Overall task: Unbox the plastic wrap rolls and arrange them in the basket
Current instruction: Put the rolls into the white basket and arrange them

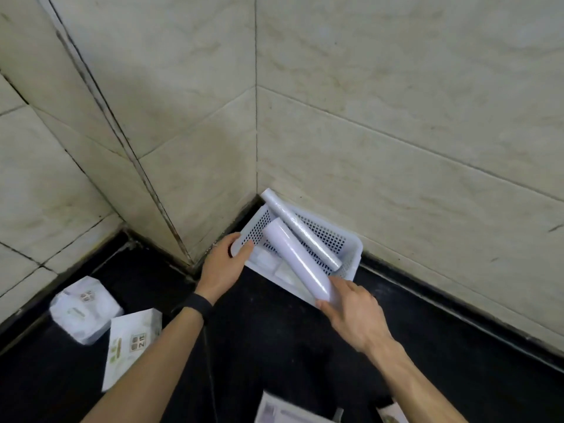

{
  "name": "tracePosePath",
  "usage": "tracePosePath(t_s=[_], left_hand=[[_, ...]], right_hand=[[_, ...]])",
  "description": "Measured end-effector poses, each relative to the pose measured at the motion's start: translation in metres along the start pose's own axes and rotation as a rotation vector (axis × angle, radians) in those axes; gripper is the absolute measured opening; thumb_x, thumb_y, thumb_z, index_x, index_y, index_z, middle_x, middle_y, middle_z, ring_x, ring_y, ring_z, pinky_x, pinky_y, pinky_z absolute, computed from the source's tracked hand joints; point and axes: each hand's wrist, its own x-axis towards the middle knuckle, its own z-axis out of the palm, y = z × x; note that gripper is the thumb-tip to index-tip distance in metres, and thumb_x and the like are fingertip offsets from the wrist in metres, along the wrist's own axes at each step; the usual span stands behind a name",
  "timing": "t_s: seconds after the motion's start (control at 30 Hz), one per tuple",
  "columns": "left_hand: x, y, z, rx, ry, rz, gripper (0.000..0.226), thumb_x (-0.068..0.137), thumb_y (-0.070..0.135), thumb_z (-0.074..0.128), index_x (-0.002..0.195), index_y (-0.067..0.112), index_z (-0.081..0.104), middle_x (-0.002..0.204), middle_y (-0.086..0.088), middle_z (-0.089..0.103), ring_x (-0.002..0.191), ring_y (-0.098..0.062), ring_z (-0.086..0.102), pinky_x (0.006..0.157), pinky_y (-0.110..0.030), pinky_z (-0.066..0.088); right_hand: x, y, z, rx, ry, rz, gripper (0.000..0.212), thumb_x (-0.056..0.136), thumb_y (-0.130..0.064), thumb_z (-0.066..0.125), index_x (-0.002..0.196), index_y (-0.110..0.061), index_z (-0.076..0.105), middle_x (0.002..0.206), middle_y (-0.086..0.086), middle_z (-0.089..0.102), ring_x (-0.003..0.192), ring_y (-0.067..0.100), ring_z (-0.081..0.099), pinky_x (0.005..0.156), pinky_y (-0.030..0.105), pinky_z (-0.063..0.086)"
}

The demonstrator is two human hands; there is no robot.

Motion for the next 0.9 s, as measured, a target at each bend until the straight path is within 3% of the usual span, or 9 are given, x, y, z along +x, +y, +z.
tracePosePath(t_s=[0.03, 0.1, 0.2, 0.3, 0.4, 0.63, 0.8, 0.9], left_hand=[[0.010, -0.007, -0.001, 0.123, 0.012, 0.036, 0.054, 0.094, 0.054, 0.055, 0.140, 0.027, 0.049, 0.135, 0.008, 0.054, 0.113, -0.008, 0.050, 0.085, -0.019, 0.041], [0.029, -0.022, 0.002, 0.379, -0.007, 0.071, 0.066, 0.095, 0.056, 0.050, 0.149, 0.021, 0.038, 0.151, -0.005, 0.042, 0.132, -0.021, 0.043, 0.104, -0.036, 0.041], [0.049, -0.042, 0.012, 0.693, -0.100, 0.107, 0.080, 0.097, 0.061, 0.037, 0.158, 0.015, 0.013, 0.166, -0.009, 0.010, 0.152, -0.026, 0.011, 0.121, -0.047, 0.018], [0.056, -0.063, 0.023, 0.804, -0.241, 0.108, 0.084, 0.098, 0.063, 0.025, 0.157, 0.015, -0.010, 0.165, -0.002, -0.015, 0.153, -0.018, -0.007, 0.124, -0.046, 0.002], [0.052, -0.081, 0.032, 0.800, -0.218, 0.118, 0.083, 0.097, 0.066, 0.017, 0.153, 0.022, -0.024, 0.161, 0.004, -0.029, 0.152, -0.014, -0.009, 0.122, -0.045, -0.004], [0.048, -0.089, 0.038, 0.812, -0.102, 0.171, 0.082, 0.097, 0.064, 0.019, 0.155, 0.019, -0.018, 0.163, 0.005, -0.024, 0.151, -0.011, -0.013, 0.121, -0.044, -0.008], [0.048, -0.086, 0.037, 0.807, -0.120, 0.165, 0.081, 0.098, 0.062, 0.021, 0.156, 0.018, -0.015, 0.163, 0.004, -0.022, 0.151, -0.012, -0.012, 0.122, -0.046, -0.006], [0.050, -0.085, 0.038, 0.817, -0.130, 0.164, 0.081, 0.098, 0.061, 0.021, 0.156, 0.018, -0.016, 0.163, 0.003, -0.021, 0.152, -0.013, -0.012, 0.123, -0.046, -0.006]], right_hand=[[0.013, -0.002, -0.003, -0.011, 0.011, 0.010, 0.050, 0.093, -0.053, 0.057, 0.134, -0.026, 0.048, 0.123, -0.001, 0.062, 0.103, 0.027, 0.060, 0.075, 0.041, 0.053], [0.042, -0.009, -0.007, -0.027, 0.028, 0.018, 0.050, 0.094, -0.050, 0.057, 0.136, -0.022, 0.047, 0.120, 0.003, 0.063, 0.100, 0.030, 0.061, 0.070, 0.039, 0.050], [0.084, -0.021, -0.002, -0.023, 0.044, 0.002, 0.038, 0.096, -0.040, 0.058, 0.124, -0.016, 0.051, 0.107, 0.007, 0.064, 0.086, 0.030, 0.060, 0.063, 0.038, 0.051], [0.119, -0.029, 0.016, -0.006, 0.019, -0.006, 0.036, 0.097, -0.035, 0.058, 0.126, -0.016, 0.049, 0.107, 0.008, 0.063, 0.087, 0.030, 0.060, 0.072, 0.045, 0.056], [0.142, -0.028, 0.040, -0.011, 0.001, -0.004, 0.040, 0.097, -0.033, 0.057, 0.130, -0.015, 0.045, 0.113, 0.011, 0.061, 0.095, 0.034, 0.057, 0.079, 0.047, 0.055], [0.161, -0.017, 0.081, -0.020, 0.029, 0.051, 0.053, 0.096, -0.029, 0.062, 0.142, -0.009, 0.044, 0.136, 0.019, 0.052, 0.120, 0.041, 0.049, 0.102, 0.051, 0.044], [0.164, -0.006, 0.083, -0.041, 0.094, 0.093, 0.055, 0.092, -0.033, 0.067, 0.140, -0.018, 0.046, 0.144, 0.013, 0.042, 0.128, 0.036, 0.038, 0.095, 0.053, 0.049], [0.166, 0.001, 0.081, -0.040, 0.031, 0.090, 0.061, 0.091, -0.030, 0.068, 0.146, -0.023, 0.040, 0.152, 0.009, 0.033, 0.137, 0.036, 0.032, 0.103, 0.053, 0.045]])
